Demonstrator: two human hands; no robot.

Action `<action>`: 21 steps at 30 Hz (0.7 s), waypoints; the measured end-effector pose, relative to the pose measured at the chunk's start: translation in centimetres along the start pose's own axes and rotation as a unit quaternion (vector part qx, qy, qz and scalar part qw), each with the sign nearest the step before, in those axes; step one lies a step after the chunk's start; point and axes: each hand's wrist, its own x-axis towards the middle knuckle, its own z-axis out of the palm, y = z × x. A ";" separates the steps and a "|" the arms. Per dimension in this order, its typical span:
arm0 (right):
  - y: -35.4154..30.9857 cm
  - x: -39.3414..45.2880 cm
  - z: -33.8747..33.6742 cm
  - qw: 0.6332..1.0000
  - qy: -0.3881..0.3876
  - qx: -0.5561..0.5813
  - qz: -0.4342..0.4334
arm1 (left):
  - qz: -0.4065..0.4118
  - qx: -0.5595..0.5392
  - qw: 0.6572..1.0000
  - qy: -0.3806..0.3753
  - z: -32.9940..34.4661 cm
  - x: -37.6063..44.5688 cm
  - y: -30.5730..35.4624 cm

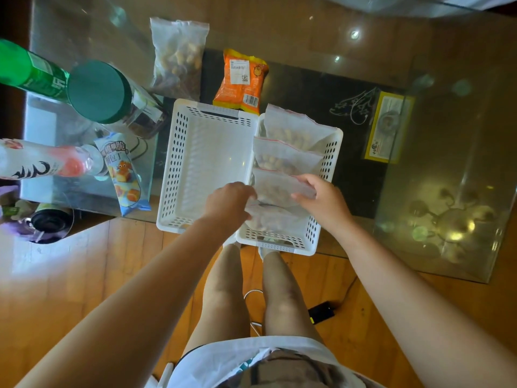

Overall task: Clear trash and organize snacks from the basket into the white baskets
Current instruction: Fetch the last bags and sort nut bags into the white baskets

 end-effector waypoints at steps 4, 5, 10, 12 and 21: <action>1.1 -1.6 1.2 0.980 0.026 0.157 0.120 | -0.025 -0.036 0.997 0.056 0.2 -0.3 -0.8; 1.1 -1.9 1.6 0.962 0.027 0.222 0.155 | -0.020 -0.044 0.996 0.069 0.2 -0.2 -0.8; 1.8 -3.4 3.0 0.905 0.038 0.341 0.253 | -0.006 -0.071 0.994 0.084 0.4 -0.1 -0.4; 1.9 -4.3 2.9 0.930 0.064 0.295 0.210 | -0.003 -0.069 0.994 0.083 0.5 -0.2 -0.3; -2.0 -2.2 2.2 0.970 -0.116 0.207 0.049 | -0.036 -0.147 0.982 0.110 -0.4 -1.2 -0.8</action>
